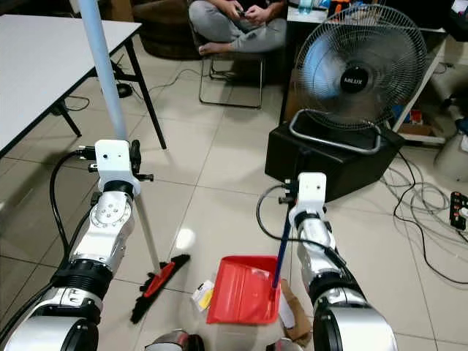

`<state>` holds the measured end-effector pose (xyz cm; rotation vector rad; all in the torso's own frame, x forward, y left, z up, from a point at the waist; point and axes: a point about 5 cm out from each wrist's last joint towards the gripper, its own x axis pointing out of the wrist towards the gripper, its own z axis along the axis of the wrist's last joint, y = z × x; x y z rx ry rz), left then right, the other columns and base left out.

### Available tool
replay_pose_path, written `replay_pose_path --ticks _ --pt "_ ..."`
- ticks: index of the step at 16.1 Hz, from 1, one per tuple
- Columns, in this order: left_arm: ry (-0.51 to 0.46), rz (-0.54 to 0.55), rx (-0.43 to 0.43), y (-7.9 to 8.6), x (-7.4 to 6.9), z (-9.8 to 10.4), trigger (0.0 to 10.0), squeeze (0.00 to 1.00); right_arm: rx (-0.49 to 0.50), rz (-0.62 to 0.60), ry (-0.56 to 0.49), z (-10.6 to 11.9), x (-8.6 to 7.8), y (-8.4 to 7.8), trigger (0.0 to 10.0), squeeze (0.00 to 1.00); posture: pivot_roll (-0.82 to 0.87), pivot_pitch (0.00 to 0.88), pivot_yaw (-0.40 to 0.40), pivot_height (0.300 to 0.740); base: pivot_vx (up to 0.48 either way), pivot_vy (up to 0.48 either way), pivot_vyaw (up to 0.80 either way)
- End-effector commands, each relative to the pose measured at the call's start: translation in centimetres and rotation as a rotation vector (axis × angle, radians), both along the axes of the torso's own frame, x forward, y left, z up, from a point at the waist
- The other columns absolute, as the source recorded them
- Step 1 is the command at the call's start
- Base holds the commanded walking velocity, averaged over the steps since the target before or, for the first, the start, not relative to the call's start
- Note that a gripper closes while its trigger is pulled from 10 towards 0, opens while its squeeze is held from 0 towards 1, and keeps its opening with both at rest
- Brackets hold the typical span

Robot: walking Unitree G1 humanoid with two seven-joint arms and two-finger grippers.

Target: Sweep floor

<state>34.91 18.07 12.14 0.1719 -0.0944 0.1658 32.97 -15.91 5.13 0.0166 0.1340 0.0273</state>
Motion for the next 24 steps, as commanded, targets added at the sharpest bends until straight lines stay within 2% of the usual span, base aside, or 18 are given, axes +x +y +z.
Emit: replay_pose_path --ticks 1,6,8,11,16,19,22,24 --pt "-0.031 0.007 0.025 0.3 0.0 0.7 10.0 0.00 -0.005 0.008 -0.059 1.1 0.5 -0.1 10.0 0.00 0.00 0.141 0.054 0.740 0.000 0.000 0.00" --pt "-0.013 -0.013 0.049 0.5 -0.3 0.3 10.0 0.00 -0.010 0.006 -0.047 0.4 -0.1 0.0 10.0 0.00 0.01 0.160 0.070 0.740 0.000 0.000 0.00" --pt "-0.022 -0.009 0.069 1.1 0.0 0.8 10.0 0.00 -0.032 -0.001 -0.041 0.1 -0.5 -0.9 10.0 0.00 0.00 0.173 0.075 0.740 0.000 0.000 0.00" --pt "-0.031 0.029 0.153 2.6 0.4 1.5 10.0 0.00 -0.081 -0.011 -0.034 -0.3 -1.4 -2.7 10.0 0.00 -0.01 0.210 0.079 0.740 0.000 0.000 0.00" --pt "-0.059 0.049 0.199 3.1 1.3 3.1 10.0 0.00 -0.148 0.028 -0.017 -0.7 -2.2 -4.1 10.0 0.00 -0.01 0.257 0.079 0.740 0.000 0.000 0.00" --pt "-0.074 0.047 0.191 2.6 1.4 3.2 10.0 0.00 -0.167 0.048 -0.017 -0.8 -2.5 -4.3 10.0 0.00 -0.01 0.281 0.082 0.740 0.000 0.000 0.00" --pt "-0.054 0.027 0.188 1.3 1.4 2.6 10.0 0.00 -0.154 0.066 -0.007 -1.2 -2.7 -3.2 10.0 0.00 0.01 0.305 0.097 0.740 0.000 0.000 0.00" --pt "0.008 0.010 0.155 0.0 1.4 1.6 10.0 0.00 -0.139 0.089 -0.018 -1.2 -2.6 -2.0 10.0 0.00 0.02 0.321 0.109 0.740 0.000 0.000 0.00"
